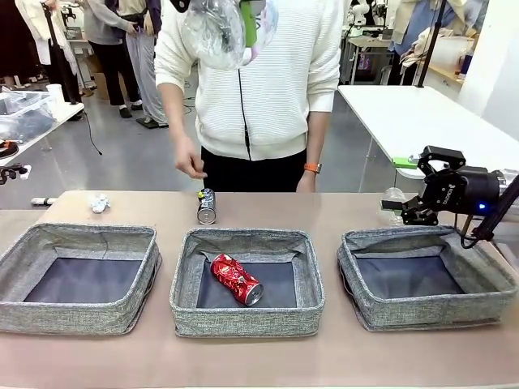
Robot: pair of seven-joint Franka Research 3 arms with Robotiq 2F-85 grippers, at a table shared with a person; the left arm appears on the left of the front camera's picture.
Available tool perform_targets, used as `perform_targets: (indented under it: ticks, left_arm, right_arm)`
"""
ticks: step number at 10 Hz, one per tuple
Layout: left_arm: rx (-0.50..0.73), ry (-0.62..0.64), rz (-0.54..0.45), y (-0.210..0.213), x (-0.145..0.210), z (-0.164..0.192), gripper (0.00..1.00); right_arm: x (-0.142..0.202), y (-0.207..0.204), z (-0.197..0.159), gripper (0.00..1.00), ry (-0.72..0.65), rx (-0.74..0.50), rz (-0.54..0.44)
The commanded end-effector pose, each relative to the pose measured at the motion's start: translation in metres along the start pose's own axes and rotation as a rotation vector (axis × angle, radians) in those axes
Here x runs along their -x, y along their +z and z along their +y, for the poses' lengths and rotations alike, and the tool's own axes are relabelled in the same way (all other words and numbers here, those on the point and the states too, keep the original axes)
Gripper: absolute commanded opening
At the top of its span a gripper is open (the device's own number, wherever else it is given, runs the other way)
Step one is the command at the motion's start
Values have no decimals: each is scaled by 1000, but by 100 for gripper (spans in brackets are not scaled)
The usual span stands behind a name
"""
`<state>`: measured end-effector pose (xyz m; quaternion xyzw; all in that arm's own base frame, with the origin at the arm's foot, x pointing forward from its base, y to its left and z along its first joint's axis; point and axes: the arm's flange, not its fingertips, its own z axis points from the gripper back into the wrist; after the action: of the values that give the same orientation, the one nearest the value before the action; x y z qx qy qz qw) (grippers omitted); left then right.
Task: Sort the waste into the appropriate baskets.
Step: Place the picked waste into the Fabric basket indicated by the person.
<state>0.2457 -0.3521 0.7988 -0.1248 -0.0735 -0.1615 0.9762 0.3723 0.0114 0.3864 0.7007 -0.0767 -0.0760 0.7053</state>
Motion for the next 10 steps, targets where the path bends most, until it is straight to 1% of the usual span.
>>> perform_targets:
  ticks: [1, 10]
  left_arm:
    - [-8, 6, -4, 0, 4, 1, 23]
    - [0, 0, 0, 0, 0, 0, 23]
  right_arm:
    - [-1, -1, 3, 100, 16, -14, -2]
    - [-1, -1, 3, 100, 16, -14, -2]
